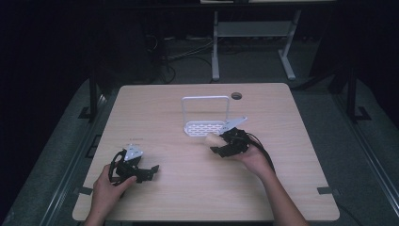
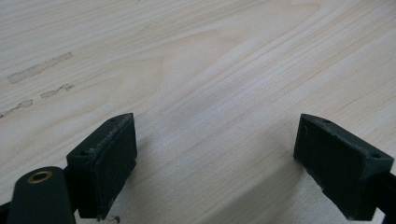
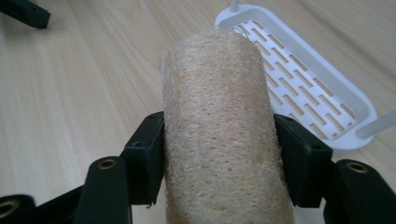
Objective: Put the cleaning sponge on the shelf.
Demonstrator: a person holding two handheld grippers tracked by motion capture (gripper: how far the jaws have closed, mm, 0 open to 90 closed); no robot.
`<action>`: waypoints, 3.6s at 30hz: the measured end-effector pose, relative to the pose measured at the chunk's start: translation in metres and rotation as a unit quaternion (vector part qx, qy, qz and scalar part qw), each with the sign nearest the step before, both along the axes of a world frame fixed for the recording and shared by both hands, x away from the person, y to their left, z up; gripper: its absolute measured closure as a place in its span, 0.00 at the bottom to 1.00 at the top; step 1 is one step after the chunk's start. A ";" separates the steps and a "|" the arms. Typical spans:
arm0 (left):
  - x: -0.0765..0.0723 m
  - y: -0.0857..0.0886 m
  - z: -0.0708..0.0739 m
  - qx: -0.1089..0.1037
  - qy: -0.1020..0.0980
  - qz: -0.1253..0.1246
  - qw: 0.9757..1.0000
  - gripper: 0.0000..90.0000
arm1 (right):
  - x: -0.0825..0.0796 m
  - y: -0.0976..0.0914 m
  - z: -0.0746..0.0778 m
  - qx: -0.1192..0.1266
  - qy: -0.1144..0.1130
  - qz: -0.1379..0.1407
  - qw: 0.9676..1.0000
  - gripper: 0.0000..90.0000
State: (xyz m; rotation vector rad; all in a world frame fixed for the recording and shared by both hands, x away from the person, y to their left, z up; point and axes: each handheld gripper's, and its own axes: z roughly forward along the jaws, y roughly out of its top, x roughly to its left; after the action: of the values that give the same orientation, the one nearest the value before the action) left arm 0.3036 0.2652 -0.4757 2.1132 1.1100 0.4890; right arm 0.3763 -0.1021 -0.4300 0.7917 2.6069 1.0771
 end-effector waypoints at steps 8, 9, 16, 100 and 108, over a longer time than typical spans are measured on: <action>0.000 0.000 0.000 -0.001 0.000 0.001 1.000 0.14 | 0.010 0.004 0.003 0.001 -0.004 -0.010 1.000 0.44; 0.000 0.000 0.000 -0.002 0.000 0.001 1.000 0.14 | 0.011 0.005 0.003 0.003 -0.001 -0.011 1.000 0.44; 0.000 0.000 0.000 -0.001 0.001 0.001 1.000 0.14 | 0.019 0.009 0.002 -0.001 0.001 -0.013 1.000 0.44; 0.000 0.000 0.000 0.000 0.001 0.001 1.000 0.14 | 0.056 0.045 0.011 -0.006 -0.027 -0.038 0.999 0.46; 0.000 0.000 0.000 -0.001 0.001 0.001 1.000 0.14 | 0.043 0.032 0.019 0.024 -0.031 -0.034 0.999 0.80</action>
State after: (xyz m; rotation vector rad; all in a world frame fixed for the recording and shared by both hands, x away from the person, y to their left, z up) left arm 0.3036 0.2651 -0.4756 2.1119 1.1121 0.4869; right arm 0.4188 -0.0700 -0.4111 0.8377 2.4935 1.1292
